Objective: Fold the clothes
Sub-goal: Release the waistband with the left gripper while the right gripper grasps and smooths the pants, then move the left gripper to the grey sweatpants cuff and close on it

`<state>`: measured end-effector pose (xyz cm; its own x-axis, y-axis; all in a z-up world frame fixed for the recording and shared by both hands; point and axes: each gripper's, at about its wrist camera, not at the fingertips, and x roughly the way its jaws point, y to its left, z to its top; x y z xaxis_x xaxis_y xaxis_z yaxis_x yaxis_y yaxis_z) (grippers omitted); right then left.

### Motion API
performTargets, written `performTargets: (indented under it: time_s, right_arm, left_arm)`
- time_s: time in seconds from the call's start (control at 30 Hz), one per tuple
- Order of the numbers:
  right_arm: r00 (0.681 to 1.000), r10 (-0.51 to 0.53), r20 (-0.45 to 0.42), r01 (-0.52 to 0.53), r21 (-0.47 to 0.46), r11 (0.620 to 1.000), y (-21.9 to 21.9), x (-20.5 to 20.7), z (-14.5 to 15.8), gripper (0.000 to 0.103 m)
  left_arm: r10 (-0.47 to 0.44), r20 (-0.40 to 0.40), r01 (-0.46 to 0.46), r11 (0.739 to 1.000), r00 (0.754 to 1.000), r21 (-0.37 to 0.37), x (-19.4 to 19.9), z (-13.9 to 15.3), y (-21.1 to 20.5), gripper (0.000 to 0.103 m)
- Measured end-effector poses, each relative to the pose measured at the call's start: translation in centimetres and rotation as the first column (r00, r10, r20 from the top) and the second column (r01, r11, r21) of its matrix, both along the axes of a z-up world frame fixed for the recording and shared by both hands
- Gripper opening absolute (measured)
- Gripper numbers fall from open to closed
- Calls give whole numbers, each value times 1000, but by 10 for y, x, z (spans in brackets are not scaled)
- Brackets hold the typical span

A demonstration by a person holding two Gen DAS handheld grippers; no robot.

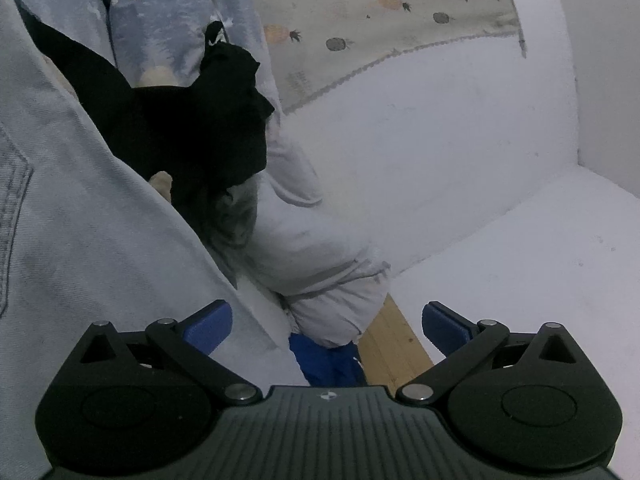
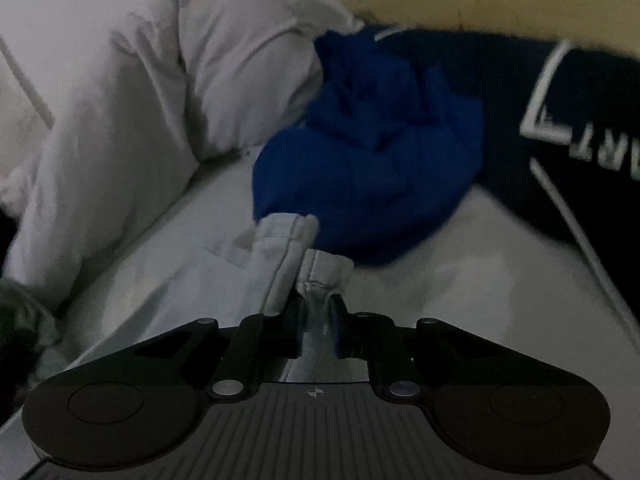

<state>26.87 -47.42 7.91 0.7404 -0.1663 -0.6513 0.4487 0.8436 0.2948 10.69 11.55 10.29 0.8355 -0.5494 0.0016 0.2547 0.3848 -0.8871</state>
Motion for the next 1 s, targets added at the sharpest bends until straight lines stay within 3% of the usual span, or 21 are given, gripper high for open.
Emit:
performTargets:
  time_s: [0.13,0.17,0.2,0.27,0.37,0.6,0.63,0.7,0.77,0.97,1.0]
  right_arm:
    - [992,-33,-123,30,-22,999,2,3,-19,26]
    - [990,-47,-129,43,-34,998,4,-6,-21,36]
    - [990,-57,-130,52,-47,998,7,-15,-22,48]
    - [993,-48,-105,44,-34,998,15,-39,-23,55]
    - [998,-7,-63,11,66,998,30,-70,-30,63]
    - [995,95,-14,-90,201,975,95,-110,-43,63]
    - [994,110,-7,-107,190,976,105,-112,-43,62]
    - [992,123,-10,-121,138,983,121,-113,-44,50]
    - [992,125,-12,-123,101,987,134,-113,-44,44]
    - [985,168,-47,-164,76,984,153,-97,-41,43]
    - [982,173,-70,-167,81,983,152,-92,-45,36]
  left_arm:
    - [-9,1,9,1000,1000,22,0,1,-3,103]
    - [-9,2,9,1000,1000,27,0,2,-3,103]
    - [-10,0,10,1000,1000,27,0,2,-3,103]
    - [-11,-1,11,1000,1000,26,-1,4,-2,103]
    - [-9,1,9,999,1000,40,-3,6,-2,103]
    - [3,18,-4,997,1000,83,-9,15,-2,103]
    - [11,25,-13,996,1000,90,-10,17,-1,103]
    - [25,37,-28,995,999,94,-12,20,1,103]
    - [37,46,-41,995,998,88,-14,23,5,103]
    - [61,74,-66,996,995,67,-20,32,19,103]
    - [68,81,-73,995,994,62,-21,34,22,103]
